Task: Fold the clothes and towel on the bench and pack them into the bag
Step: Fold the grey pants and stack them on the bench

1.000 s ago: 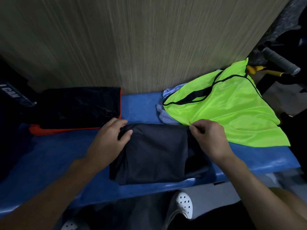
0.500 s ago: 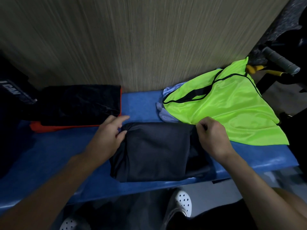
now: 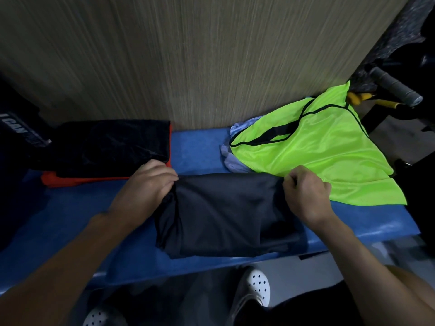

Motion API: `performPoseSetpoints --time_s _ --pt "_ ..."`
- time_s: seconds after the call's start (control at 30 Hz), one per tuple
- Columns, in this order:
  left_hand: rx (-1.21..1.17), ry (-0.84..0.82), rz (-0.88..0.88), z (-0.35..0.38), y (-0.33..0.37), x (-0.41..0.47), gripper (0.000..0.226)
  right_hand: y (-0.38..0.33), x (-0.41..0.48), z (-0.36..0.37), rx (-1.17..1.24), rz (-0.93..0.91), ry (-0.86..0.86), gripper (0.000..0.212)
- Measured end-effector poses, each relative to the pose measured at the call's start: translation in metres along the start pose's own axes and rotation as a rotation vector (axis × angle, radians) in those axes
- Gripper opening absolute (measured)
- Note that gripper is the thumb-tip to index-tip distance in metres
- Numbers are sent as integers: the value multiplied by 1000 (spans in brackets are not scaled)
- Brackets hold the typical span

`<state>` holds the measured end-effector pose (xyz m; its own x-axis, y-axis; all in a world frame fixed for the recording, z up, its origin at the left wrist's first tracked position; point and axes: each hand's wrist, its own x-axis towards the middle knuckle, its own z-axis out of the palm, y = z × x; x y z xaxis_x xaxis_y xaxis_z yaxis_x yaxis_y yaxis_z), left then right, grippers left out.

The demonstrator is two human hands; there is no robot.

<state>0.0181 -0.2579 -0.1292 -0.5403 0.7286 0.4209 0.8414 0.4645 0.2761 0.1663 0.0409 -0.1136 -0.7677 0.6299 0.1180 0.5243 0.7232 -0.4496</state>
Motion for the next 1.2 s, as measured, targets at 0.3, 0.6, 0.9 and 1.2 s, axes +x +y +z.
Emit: performPoseSetpoints --time_s 0.3,0.6,0.9,1.2 --pt "-5 16 -94 -11 16 -4 30 1 -11 -5 -16 -59 29 12" --pt "-51 -230 -120 -29 73 -44 32 3 -83 -31 128 -119 -158 26" --pt "-176 -202 -353 -33 86 -79 21 15 -100 -43 287 -106 -263 26" --pt "-127 -218 -362 -40 73 -85 35 20 -99 -45 255 -66 -310 18"
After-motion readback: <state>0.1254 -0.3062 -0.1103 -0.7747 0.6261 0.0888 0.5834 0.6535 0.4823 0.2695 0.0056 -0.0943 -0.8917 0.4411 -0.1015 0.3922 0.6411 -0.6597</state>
